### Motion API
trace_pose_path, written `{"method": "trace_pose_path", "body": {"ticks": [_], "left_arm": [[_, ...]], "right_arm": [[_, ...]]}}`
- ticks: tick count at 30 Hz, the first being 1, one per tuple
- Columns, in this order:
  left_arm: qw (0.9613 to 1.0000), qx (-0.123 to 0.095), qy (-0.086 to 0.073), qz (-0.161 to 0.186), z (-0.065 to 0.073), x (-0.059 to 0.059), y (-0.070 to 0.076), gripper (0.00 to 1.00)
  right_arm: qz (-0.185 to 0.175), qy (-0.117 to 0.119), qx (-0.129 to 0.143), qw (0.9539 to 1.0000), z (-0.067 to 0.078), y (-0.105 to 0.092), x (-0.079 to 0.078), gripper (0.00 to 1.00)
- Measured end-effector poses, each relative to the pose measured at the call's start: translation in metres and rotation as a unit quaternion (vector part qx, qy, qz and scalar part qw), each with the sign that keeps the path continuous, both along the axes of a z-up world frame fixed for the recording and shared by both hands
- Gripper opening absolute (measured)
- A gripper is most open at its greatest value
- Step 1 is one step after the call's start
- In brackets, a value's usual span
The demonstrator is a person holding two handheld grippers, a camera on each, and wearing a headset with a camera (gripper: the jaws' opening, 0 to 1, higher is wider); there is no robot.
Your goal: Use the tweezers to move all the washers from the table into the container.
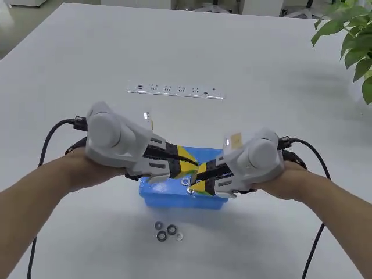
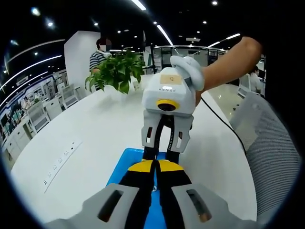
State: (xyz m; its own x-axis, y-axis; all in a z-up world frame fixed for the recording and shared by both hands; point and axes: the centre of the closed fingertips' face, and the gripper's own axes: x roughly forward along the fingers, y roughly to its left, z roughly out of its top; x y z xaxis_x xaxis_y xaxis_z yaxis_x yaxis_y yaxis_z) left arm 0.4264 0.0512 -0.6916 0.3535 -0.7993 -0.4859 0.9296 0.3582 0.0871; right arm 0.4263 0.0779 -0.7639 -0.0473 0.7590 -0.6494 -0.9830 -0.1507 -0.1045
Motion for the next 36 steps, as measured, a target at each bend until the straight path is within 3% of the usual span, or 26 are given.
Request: {"method": "trace_pose_path", "body": {"ticks": [17, 28, 36], "left_arm": [[0.9999, -0.01, 0.002, 0.005, 0.01, -0.001, 0.003, 0.05], [0.9997, -0.02, 0.009, 0.015, 0.021, -0.003, 0.006, 0.05], [0.9997, -0.021, 0.004, 0.013, 0.03, -0.007, 0.005, 0.05]], "right_arm": [[-0.008, -0.001, 0.006, 0.9999, 0.009, 0.002, 0.001, 0.13], [-0.016, 0.002, 0.01, 0.9998, 0.016, 0.002, -0.002, 0.19], [-0.033, 0.014, 0.016, 0.9992, 0.023, -0.004, -0.004, 0.26]]}}
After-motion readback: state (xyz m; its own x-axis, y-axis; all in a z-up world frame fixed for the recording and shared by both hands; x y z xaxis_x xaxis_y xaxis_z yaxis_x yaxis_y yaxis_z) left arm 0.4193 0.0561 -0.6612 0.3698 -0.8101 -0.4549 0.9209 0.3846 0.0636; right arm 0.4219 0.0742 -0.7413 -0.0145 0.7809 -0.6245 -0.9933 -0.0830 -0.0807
